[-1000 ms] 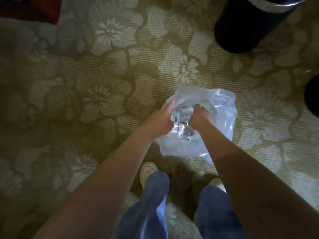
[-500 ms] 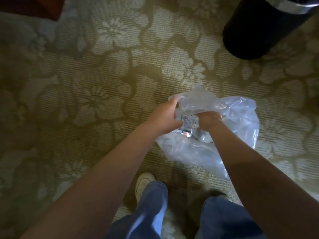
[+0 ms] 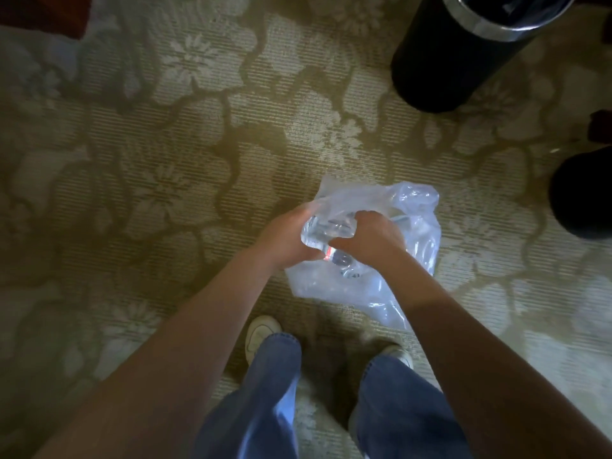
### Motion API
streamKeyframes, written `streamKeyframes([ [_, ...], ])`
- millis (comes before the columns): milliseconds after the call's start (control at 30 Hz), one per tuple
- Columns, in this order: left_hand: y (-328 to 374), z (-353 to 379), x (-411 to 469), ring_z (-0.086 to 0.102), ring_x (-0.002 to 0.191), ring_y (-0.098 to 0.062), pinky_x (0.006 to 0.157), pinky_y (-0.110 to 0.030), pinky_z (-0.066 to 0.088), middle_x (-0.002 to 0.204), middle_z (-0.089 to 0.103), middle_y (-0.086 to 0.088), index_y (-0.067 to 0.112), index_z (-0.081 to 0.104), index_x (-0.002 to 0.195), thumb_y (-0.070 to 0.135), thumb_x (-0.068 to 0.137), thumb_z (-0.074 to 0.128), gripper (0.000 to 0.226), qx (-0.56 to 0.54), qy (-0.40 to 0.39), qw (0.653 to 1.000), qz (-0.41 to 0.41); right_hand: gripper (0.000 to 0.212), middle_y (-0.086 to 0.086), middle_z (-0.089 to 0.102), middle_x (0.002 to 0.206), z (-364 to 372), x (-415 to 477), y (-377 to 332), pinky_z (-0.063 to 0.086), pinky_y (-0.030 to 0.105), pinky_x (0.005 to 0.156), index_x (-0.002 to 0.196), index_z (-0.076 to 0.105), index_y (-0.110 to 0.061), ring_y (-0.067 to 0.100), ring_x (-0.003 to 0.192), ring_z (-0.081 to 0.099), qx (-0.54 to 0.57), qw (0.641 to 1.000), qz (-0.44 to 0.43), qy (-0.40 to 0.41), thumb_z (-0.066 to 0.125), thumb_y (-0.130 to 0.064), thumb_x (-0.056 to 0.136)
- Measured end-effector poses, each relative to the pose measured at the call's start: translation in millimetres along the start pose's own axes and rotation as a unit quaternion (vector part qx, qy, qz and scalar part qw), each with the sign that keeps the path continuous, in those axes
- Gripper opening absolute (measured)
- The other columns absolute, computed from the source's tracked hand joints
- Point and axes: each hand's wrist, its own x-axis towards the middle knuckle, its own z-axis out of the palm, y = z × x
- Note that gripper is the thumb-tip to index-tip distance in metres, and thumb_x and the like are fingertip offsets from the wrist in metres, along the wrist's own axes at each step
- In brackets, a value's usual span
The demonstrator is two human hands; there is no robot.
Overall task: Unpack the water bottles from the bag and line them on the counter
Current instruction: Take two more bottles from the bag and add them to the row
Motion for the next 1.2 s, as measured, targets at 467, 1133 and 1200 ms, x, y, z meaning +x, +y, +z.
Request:
streamKeyframes([
  [467,45.4,-39.2,-64.2,0.062,0.104,-0.022,0.087,-0.031,0.045,0.114,0.065,0.001,0.023,0.058,0.121,0.043,0.060,0.083,0.068,0.185,0.054,0.978,0.079,0.051,0.001,0.060,0.055,-109.0,-123.7,-21.9,0.044,0.020,0.044,0.081,0.067,-0.012,0.012,0.048,0.059,0.237,0.965,-0.062,-0.094,0.074,-0.059,0.062],
  [1133,-2.3,-52.4,-56.7,0.064,0.092,-0.009,0.073,-0.027,0.051,0.100,0.067,0.007,0.026,0.058,0.107,0.030,0.058,0.088,0.057,-0.234,0.120,0.953,-0.152,0.042,0.003,0.056,0.129,-22.1,-48.3,-11.2,0.039,0.034,0.100,0.133,0.048,-0.014,0.024,0.124,0.051,-0.314,0.934,0.046,-0.165,0.051,-0.029,0.094],
  [1200,-3.0,-46.7,-54.4,0.065,0.093,-0.012,0.080,-0.033,0.054,0.103,0.068,0.003,0.020,0.059,0.113,0.029,0.059,0.087,0.061,-0.237,0.109,0.954,-0.149,0.041,-0.003,0.060,0.116,-20.9,-44.1,-3.4,0.042,0.031,0.094,0.132,0.051,-0.017,0.020,0.123,0.052,-0.333,0.919,0.054,-0.205,0.053,-0.031,0.093],
])
